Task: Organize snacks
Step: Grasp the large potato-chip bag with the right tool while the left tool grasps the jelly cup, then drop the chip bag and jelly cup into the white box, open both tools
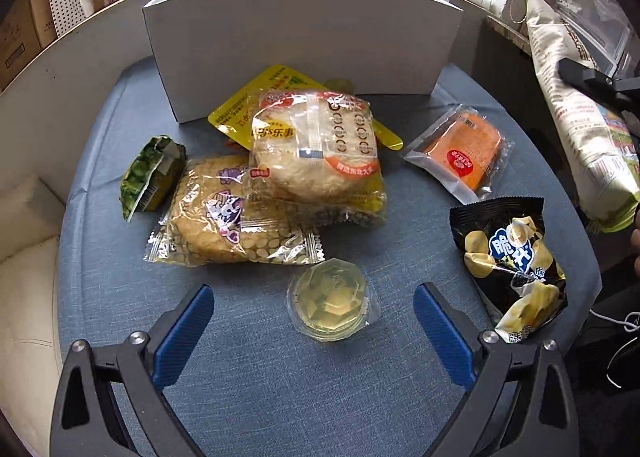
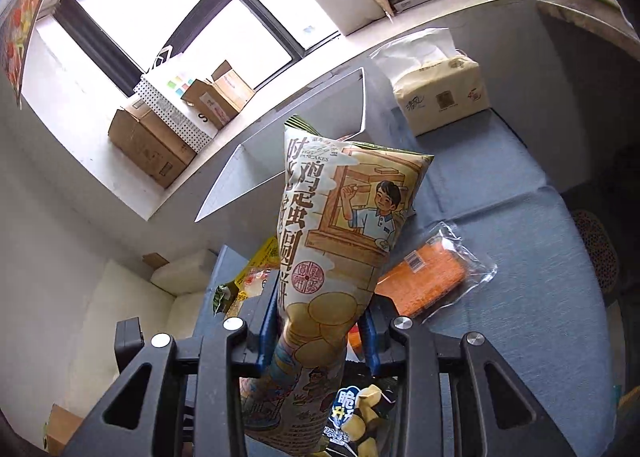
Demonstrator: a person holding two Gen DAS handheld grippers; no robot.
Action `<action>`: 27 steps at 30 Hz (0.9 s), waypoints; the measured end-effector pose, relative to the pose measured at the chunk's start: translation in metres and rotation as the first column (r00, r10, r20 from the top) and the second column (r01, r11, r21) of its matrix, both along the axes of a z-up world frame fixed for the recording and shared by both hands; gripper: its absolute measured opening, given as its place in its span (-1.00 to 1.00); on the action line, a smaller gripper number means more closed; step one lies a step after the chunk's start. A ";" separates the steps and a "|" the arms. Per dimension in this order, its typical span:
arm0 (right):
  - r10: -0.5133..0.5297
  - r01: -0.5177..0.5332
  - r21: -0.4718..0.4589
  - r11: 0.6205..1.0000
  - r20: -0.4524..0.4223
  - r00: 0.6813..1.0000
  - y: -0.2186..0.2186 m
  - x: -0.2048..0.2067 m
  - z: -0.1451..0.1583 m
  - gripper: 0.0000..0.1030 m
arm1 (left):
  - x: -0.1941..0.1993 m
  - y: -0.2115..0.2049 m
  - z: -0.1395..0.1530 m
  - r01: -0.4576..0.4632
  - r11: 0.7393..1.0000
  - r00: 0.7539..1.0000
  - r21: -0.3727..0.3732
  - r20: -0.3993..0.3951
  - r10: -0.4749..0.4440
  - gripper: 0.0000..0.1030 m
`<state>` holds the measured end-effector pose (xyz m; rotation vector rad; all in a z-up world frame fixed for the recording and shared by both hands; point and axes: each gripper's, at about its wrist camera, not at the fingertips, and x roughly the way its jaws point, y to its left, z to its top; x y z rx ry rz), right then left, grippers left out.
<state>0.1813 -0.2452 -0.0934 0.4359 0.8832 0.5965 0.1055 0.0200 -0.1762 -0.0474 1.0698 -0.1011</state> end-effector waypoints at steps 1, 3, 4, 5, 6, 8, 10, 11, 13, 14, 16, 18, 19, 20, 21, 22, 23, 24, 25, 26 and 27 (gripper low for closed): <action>-0.008 0.008 -0.002 1.000 -0.001 1.000 -0.004 0.000 -0.001 -0.27 | 0.001 0.001 -0.002 -0.005 1.000 1.000 -0.001 -0.004 0.005 0.59; -0.016 0.016 -0.002 1.000 -0.011 1.000 -0.009 0.001 -0.003 -0.27 | 0.002 0.003 -0.005 -0.017 1.000 1.000 -0.013 -0.010 0.017 0.07; -0.021 0.021 -0.001 1.000 -0.016 1.000 -0.011 0.001 -0.004 -0.27 | 0.001 0.005 -0.004 -0.024 1.000 1.000 -0.018 -0.003 0.024 -0.15; -0.020 0.020 0.000 1.000 -0.020 1.000 -0.012 0.001 -0.006 -0.27 | 0.000 0.007 -0.003 -0.027 0.999 1.000 -0.034 -0.002 0.027 -0.19; -0.021 0.021 0.001 1.000 -0.023 1.000 -0.012 0.001 -0.007 -0.27 | -0.001 0.009 -0.003 -0.029 0.998 1.000 -0.049 0.001 0.029 -0.22; -0.016 0.016 0.003 1.000 -0.027 1.000 -0.009 0.003 -0.009 -0.27 | -0.003 0.012 -0.002 -0.041 0.998 0.999 -0.045 0.002 0.041 -0.22; -0.009 0.009 0.002 1.000 -0.029 1.000 -0.006 0.003 -0.010 -0.27 | -0.007 0.017 0.002 -0.048 0.997 0.999 -0.052 0.009 0.048 -0.23; -0.003 0.003 0.000 1.000 -0.028 1.000 -0.004 0.004 -0.010 -0.27 | -0.010 0.019 0.007 -0.048 0.997 0.999 -0.065 0.023 0.049 -0.23; 0.007 -0.007 -0.002 1.000 -0.025 1.000 -0.001 0.003 -0.010 -0.27 | -0.017 0.023 0.017 -0.042 0.995 0.997 -0.088 0.054 0.047 -0.23; 0.012 -0.012 -0.002 1.000 -0.025 1.000 0.001 0.002 -0.010 -0.27 | -0.024 0.026 0.025 -0.038 0.994 0.997 -0.101 0.070 0.045 -0.23; 0.023 -0.023 0.000 1.000 -0.022 0.999 0.004 0.002 -0.010 -0.27 | -0.030 0.029 0.039 -0.024 0.992 0.994 -0.122 0.105 0.037 -0.23; 0.036 -0.036 -0.003 0.999 -0.015 0.999 0.009 0.001 -0.008 -0.27 | -0.033 0.032 0.054 -0.022 0.993 0.989 -0.117 0.140 0.038 -0.23; 0.042 -0.042 -0.004 0.999 -0.011 0.999 0.011 0.001 -0.006 -0.27 | -0.032 0.033 0.062 -0.022 0.993 0.988 -0.120 0.151 0.040 -0.23; 0.048 -0.048 -0.002 0.999 -0.005 0.999 0.014 0.000 -0.004 -0.27 | -0.028 0.032 0.068 -0.020 0.992 0.986 -0.123 0.164 0.040 -0.23; 0.055 -0.055 -0.002 0.998 0.002 0.998 0.016 0.000 -0.002 -0.27 | -0.027 0.033 0.076 -0.016 0.992 0.982 -0.124 0.184 0.038 -0.23; 0.063 -0.063 -0.005 0.998 0.011 0.998 0.019 0.001 0.001 -0.27 | -0.025 0.035 0.084 -0.011 0.992 0.978 -0.123 0.206 0.036 -0.23; 0.069 -0.068 -0.008 0.998 0.021 0.997 0.021 0.002 0.005 -0.27 | -0.021 0.036 0.093 -0.006 0.992 0.974 -0.125 0.223 0.034 -0.23; 0.075 -0.074 -0.011 0.997 0.034 0.997 0.024 0.003 0.009 -0.27 | -0.014 0.036 0.101 -0.001 0.992 0.970 -0.123 0.240 0.031 -0.23; 0.081 -0.080 -0.012 0.997 0.047 0.996 0.026 0.004 0.014 -0.27 | -0.008 0.036 0.110 0.002 0.994 0.965 -0.114 0.263 0.028 -0.23; 0.086 -0.085 -0.013 0.996 0.061 0.994 0.029 0.007 0.019 -0.27 | -0.001 0.036 0.119 0.008 0.994 0.959 -0.106 0.284 0.023 -0.23; 0.093 -0.092 -0.016 0.996 0.077 0.993 0.032 0.010 0.026 -0.27 | 0.004 0.037 0.129 0.015 0.995 0.952 -0.102 0.304 0.016 -0.23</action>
